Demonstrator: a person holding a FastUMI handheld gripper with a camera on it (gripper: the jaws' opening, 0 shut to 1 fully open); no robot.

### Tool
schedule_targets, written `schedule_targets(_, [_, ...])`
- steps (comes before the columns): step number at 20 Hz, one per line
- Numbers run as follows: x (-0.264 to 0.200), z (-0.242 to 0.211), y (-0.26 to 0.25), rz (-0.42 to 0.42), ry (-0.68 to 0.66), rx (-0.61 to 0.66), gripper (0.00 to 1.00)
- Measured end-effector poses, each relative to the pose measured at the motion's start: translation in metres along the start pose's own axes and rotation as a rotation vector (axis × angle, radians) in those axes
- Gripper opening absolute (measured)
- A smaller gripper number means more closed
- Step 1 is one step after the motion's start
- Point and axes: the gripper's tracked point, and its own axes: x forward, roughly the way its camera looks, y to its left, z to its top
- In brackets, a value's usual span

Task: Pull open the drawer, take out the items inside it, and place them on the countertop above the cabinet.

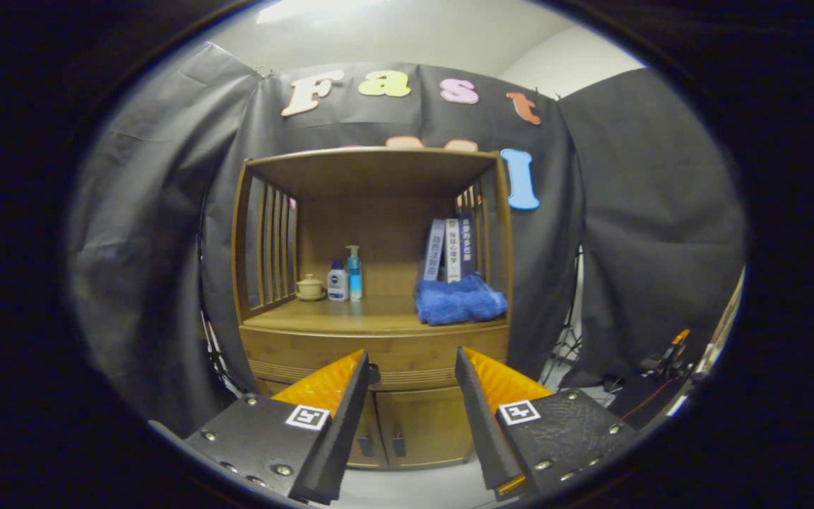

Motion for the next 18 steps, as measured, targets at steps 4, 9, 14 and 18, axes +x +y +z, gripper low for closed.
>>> schedule_targets(4, [0.063,-0.037,0.029,0.055,0.051,0.023,0.72])
schedule_targets(9, [0.133,-0.099,0.051,0.102,0.189,0.024,0.73])
schedule_targets(14, [0.177,-0.144,0.050,0.072,0.291,-0.024,0.65])
schedule_targets(18, [0.197,-0.156,0.056,0.086,0.315,-0.041,0.52])
